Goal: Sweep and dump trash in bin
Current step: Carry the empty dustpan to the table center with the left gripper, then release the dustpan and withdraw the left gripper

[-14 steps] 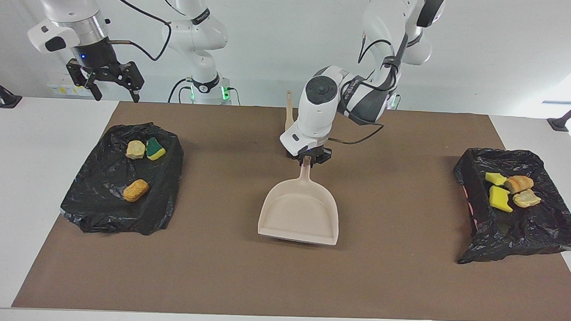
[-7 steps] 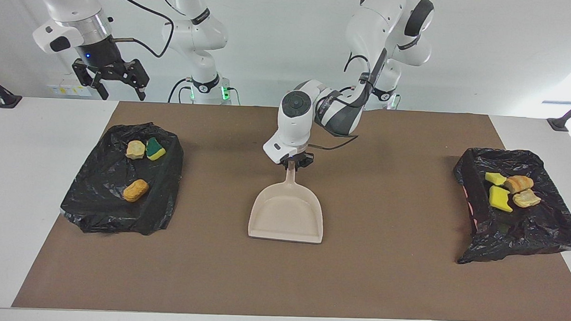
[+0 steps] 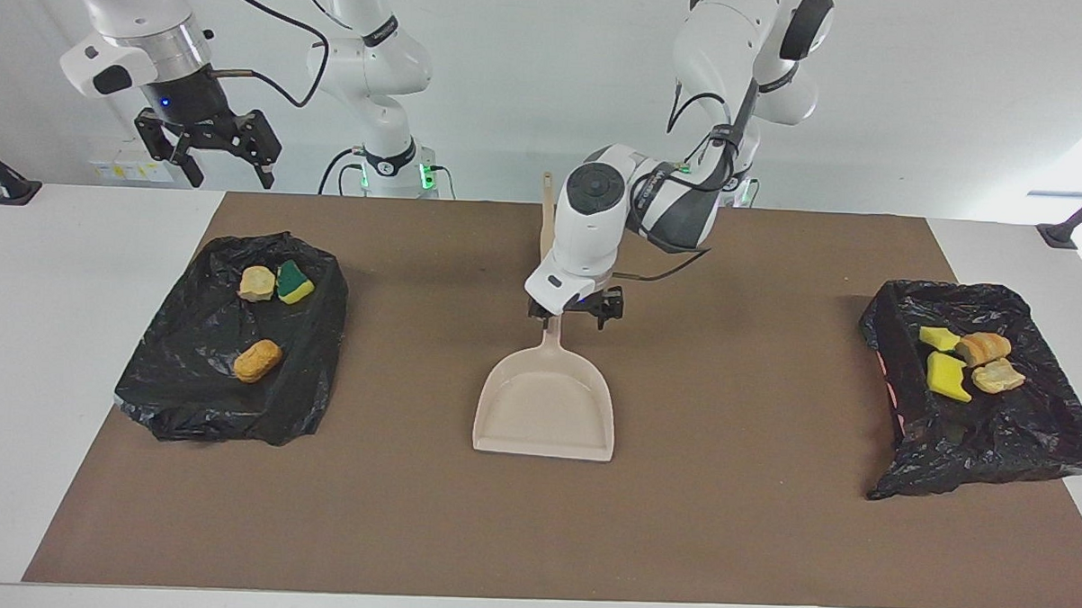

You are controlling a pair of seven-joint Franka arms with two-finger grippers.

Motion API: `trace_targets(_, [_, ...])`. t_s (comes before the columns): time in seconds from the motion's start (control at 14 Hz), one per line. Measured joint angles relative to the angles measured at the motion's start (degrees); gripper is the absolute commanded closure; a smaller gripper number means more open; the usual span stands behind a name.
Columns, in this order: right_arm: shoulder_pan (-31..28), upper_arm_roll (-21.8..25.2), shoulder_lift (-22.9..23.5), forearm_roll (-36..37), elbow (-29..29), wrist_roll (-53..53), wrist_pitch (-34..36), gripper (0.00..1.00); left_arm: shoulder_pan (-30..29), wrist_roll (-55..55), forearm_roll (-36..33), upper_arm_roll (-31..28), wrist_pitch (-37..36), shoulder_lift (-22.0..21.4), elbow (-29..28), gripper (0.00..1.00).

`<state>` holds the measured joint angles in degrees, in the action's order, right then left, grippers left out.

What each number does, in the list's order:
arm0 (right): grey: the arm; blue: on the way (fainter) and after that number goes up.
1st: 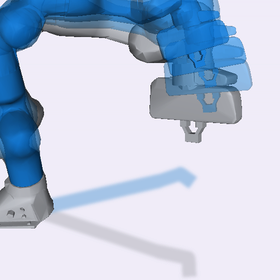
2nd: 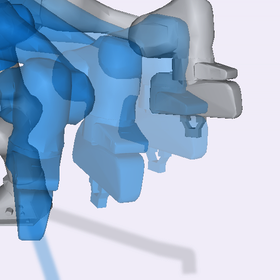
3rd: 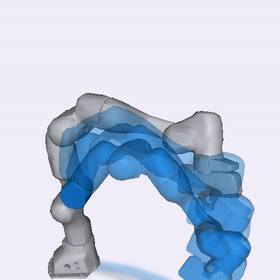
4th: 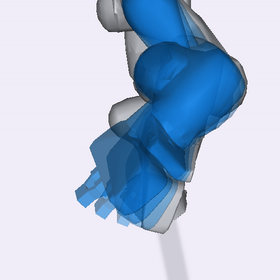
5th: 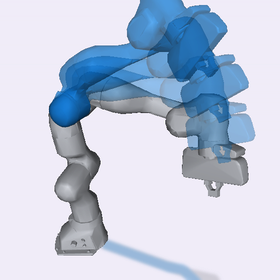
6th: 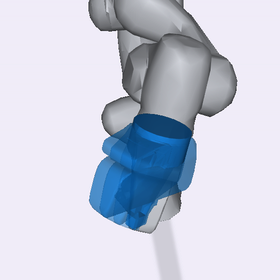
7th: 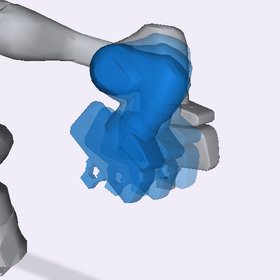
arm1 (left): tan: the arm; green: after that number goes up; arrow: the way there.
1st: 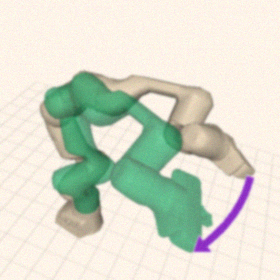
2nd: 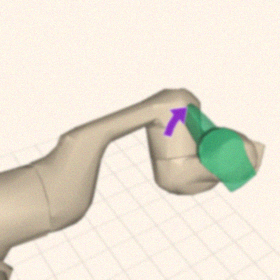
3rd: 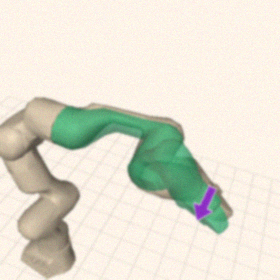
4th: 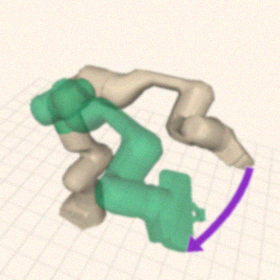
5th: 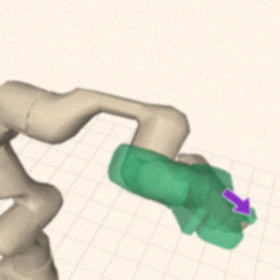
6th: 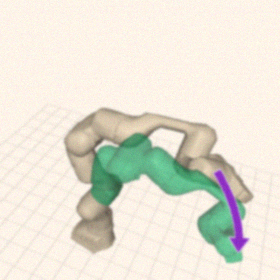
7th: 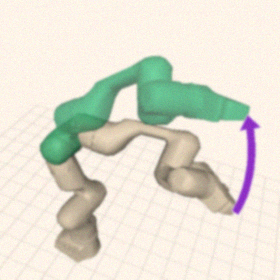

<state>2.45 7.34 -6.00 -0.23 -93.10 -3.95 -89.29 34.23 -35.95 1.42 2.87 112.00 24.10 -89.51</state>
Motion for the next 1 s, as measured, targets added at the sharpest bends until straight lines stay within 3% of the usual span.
trace_targets(0.43, [0.0, 0.0, 0.0, 0.0, 0.0, 0.0, 0.0, 0.0, -10.5, 8.1, -0.1, -0.9, -0.1, -3.5, 0.2, 0.0])
trace_targets(1.0, [0.1, 0.0, 0.0, 0.0, 0.0, 0.0, 0.0, 0.0, -24.9, 30.3, 0.0, -0.9, -2.5, -7.3, 0.4, 0.0])
